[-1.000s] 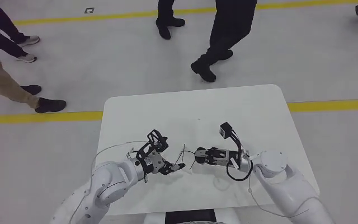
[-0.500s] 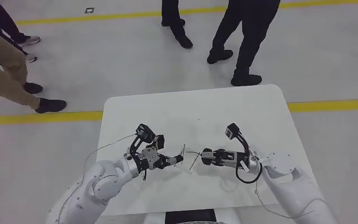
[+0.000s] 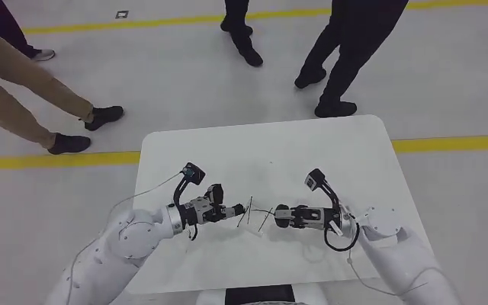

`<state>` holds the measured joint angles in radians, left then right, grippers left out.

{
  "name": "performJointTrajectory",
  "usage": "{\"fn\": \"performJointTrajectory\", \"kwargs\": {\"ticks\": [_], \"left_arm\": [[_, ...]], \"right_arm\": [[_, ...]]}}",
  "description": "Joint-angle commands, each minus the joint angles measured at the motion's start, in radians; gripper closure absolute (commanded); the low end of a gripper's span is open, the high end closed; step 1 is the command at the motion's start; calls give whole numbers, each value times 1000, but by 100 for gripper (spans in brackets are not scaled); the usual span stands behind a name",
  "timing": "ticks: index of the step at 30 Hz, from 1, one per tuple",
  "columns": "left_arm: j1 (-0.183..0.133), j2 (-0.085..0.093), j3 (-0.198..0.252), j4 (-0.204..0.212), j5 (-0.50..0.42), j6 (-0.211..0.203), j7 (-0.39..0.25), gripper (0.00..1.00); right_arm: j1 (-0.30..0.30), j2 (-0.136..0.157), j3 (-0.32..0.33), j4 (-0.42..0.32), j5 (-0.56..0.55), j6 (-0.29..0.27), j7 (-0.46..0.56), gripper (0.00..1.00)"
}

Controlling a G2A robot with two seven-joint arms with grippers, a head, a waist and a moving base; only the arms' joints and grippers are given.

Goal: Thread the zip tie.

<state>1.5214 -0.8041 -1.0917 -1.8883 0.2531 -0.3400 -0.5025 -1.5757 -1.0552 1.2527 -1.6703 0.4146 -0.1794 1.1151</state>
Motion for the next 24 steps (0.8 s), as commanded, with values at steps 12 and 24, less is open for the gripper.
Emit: {"fn": "performJointTrajectory", "kwargs": {"ticks": [12, 24], "left_arm": [[-116, -50, -20, 196, -614, 0, -409, 0], [-148, -66, 38, 274, -731, 0, -473, 0]], "right_arm": [[64, -9, -61, 97, 177, -160, 205, 100], [91, -18, -98, 114, 226, -161, 225, 100]]}}
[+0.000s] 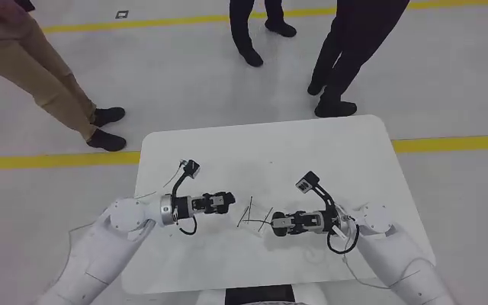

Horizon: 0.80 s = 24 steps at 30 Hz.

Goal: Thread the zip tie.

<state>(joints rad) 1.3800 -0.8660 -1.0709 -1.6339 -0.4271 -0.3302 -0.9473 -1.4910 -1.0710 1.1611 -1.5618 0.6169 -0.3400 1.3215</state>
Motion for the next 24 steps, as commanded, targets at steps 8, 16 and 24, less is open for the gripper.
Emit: {"fn": "performJointTrajectory", "kwargs": {"ticks": [8, 16, 24], "left_arm": [[-86, -51, 101, 175, -267, -10, -218, 0], [-111, -64, 119, 210, -284, -10, -264, 0], [-128, -82, 163, 262, -356, 2, -297, 0]], "right_arm": [[57, -28, -64, 53, 73, 0, 68, 100], [73, -36, -88, 70, 67, 0, 68, 100], [88, -47, -132, 98, 52, 2, -1, 100]]}}
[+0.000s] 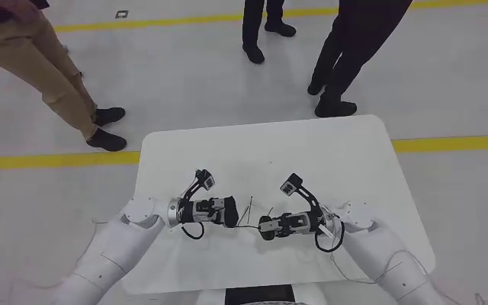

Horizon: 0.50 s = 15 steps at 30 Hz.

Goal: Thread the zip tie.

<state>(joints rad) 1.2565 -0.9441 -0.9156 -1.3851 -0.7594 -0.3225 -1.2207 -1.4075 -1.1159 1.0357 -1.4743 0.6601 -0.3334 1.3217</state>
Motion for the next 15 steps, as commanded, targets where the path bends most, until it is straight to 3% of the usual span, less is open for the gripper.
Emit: {"fn": "performJointTrajectory", "kwargs": {"ticks": [1, 6, 12, 15], "left_arm": [[-9, -7, 14, 28, -43, -12, -37, 0], [-50, -24, 51, 94, -69, -17, -117, 0], [-50, -24, 51, 94, -69, -17, -117, 0], [-45, -26, 56, 82, -58, -11, -86, 0]], "right_arm": [[10, -5, -13, 21, 14, -7, -5, 100], [40, -20, -21, 53, 27, -7, -17, 100], [40, -20, -21, 53, 27, -7, -17, 100], [35, -21, -30, 44, 16, 14, -49, 100]]}}
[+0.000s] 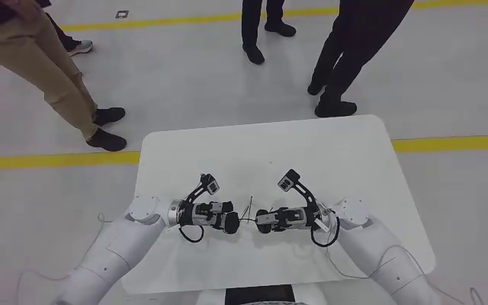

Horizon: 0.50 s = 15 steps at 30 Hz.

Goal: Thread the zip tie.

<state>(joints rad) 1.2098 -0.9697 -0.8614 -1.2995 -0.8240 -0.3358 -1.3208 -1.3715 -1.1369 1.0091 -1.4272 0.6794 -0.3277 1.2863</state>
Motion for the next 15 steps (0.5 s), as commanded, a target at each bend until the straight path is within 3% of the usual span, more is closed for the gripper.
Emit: {"fn": "performJointTrajectory", "kwargs": {"ticks": [1, 7, 14, 15], "left_arm": [[3, -1, 5, -7, 10, 6, 17, 0], [-5, -12, 24, 10, -58, 10, -66, 0], [-12, -14, 27, 18, -54, 6, -68, 0], [-10, -15, 29, 11, -49, 10, -47, 0]], "right_arm": [[-1, -1, -6, -4, -6, 16, -21, 100], [2, -3, -13, 1, 6, 34, -42, 100], [3, -3, -12, -1, -7, 28, -56, 100], [1, -4, -15, -9, -20, 33, -73, 100]]}}
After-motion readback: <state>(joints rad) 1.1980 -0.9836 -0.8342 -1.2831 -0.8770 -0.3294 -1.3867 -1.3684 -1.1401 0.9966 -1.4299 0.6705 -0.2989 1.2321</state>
